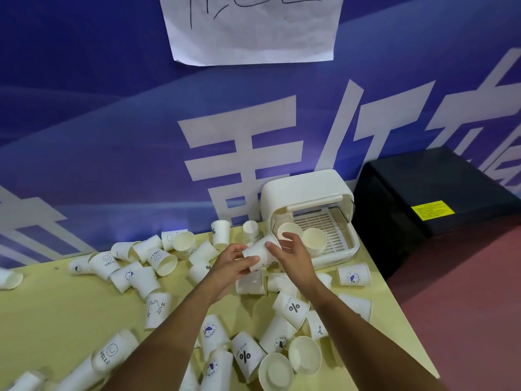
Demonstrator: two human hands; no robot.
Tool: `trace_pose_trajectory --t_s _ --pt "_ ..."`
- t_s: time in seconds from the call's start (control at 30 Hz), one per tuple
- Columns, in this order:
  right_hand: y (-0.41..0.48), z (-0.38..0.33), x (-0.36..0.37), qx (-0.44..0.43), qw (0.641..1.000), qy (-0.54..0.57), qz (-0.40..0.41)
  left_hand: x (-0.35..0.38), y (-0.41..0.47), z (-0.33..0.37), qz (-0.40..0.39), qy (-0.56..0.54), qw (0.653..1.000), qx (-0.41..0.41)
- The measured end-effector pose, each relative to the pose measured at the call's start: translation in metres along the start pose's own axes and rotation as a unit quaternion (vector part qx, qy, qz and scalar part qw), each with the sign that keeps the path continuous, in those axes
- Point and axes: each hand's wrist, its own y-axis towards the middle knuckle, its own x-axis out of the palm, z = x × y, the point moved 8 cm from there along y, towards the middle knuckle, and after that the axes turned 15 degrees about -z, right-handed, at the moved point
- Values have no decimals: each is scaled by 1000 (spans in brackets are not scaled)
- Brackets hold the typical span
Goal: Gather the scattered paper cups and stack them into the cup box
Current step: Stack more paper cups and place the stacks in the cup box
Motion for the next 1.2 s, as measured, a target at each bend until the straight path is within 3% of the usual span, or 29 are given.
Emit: trace_pose_trajectory --t_s 0.13,0.43,0.53,0.73,0.93,1.2 --pt "-5 11 -17 25 999 18 -9 16 10 -3 -27 7 1000 0" --pt "-27 5 -104 -26 981 -15 191 17 22 -19 -8 43 998 -42" --pt "-26 3 -119 -24 974 -45 222 7 18 -25 4 54 997 -56" --pt "-5 -4 -123 -12 964 -129 234 -12 9 -26 39 82 993 -70" --pt "20 1 -114 15 950 -249 190 -31 3 -30 60 95 990 -80" --pt "29 14 -104 38 938 -317 138 -44 -7 -39 77 99 987 -97"
